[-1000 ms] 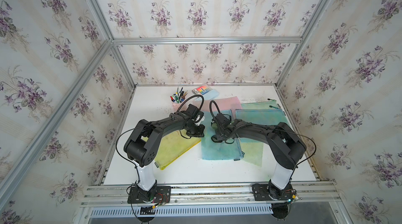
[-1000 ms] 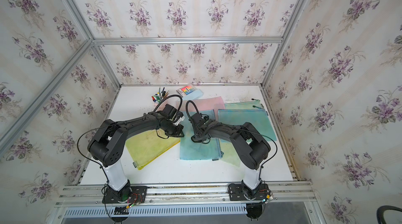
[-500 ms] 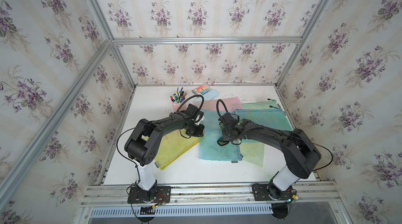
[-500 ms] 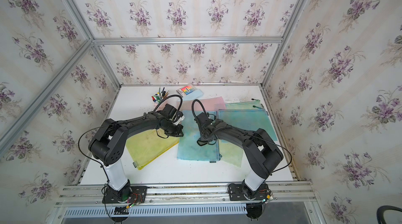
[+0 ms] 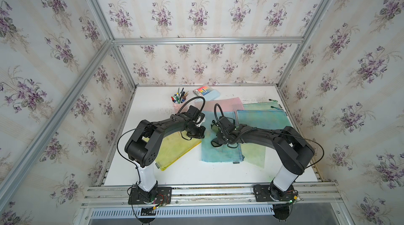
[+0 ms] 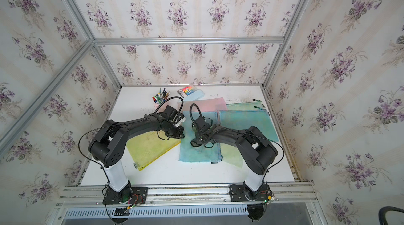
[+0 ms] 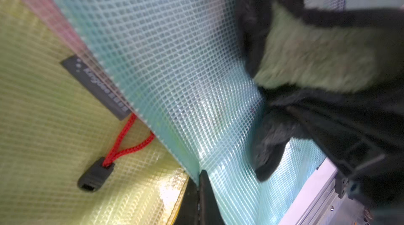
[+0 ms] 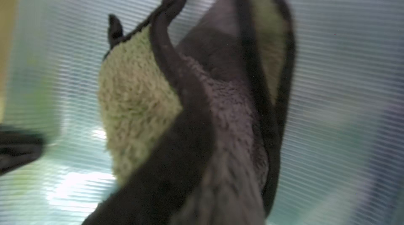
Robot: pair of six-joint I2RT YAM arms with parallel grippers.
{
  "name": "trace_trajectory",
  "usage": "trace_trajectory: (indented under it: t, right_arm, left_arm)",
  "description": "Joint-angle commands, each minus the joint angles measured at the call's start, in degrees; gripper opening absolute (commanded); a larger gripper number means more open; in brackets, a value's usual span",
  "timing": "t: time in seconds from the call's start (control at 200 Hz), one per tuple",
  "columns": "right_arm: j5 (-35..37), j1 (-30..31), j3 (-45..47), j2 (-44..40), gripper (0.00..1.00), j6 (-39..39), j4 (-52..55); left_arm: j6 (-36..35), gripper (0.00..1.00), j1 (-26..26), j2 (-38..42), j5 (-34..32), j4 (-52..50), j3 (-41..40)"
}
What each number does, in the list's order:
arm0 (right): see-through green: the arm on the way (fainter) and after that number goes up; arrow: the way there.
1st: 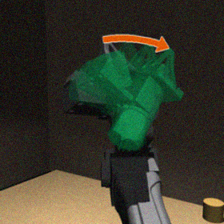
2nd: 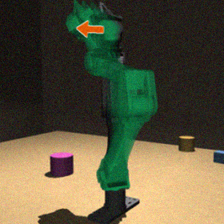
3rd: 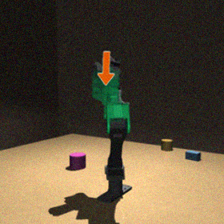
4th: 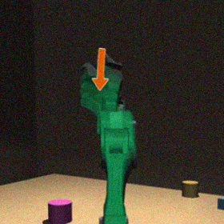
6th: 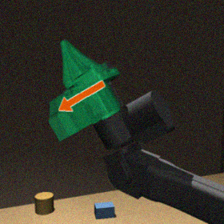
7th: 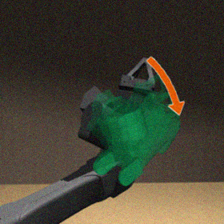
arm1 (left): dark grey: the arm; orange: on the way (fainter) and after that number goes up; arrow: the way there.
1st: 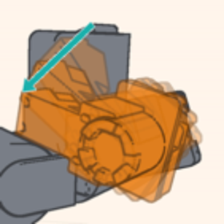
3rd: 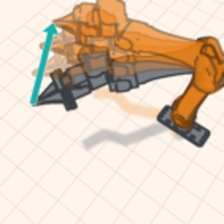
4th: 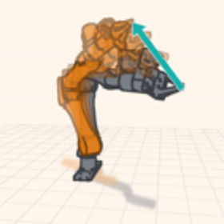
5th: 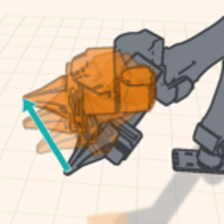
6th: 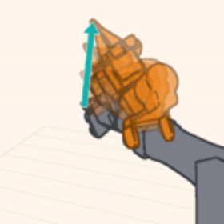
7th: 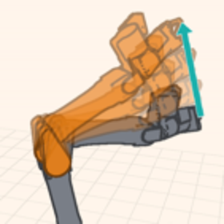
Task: Wipe the document bag
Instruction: Wipe the dirt from the document bag.
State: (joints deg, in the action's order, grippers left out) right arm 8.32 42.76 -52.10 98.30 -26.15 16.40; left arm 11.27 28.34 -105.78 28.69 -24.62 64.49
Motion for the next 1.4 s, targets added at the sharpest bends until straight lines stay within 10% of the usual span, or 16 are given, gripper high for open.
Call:
trace_trajectory:
  t: [0.0, 0.4, 0.849, 1.394]
  right_arm:
    - [6.9, -0.9, 2.5, -1.2, 0.08, -0.6, 15.7]
    - [-5.1, 5.3, -14.9, 5.2, 0.09, 0.3, 6.7]
    - [0.2, 3.9, 4.7, -4.3, 0.08, -2.7, 18.2]
    - [-3.4, 2.1, -9.0, 7.2, 0.08, -0.6, 9.6]
  left_arm:
    - [-0.7, 0.00, -0.1, 0.2, -1.6, -0.6, 0.0]
    - [0.4, 0.00, -0.1, -0.1, -0.4, 0.9, -0.7]
    - [1.1, 0.00, -0.7, 1.3, 0.1, 1.8, -1.3]
    - [1.2, 0.00, -0.7, 3.3, -2.3, 0.0, -3.3]
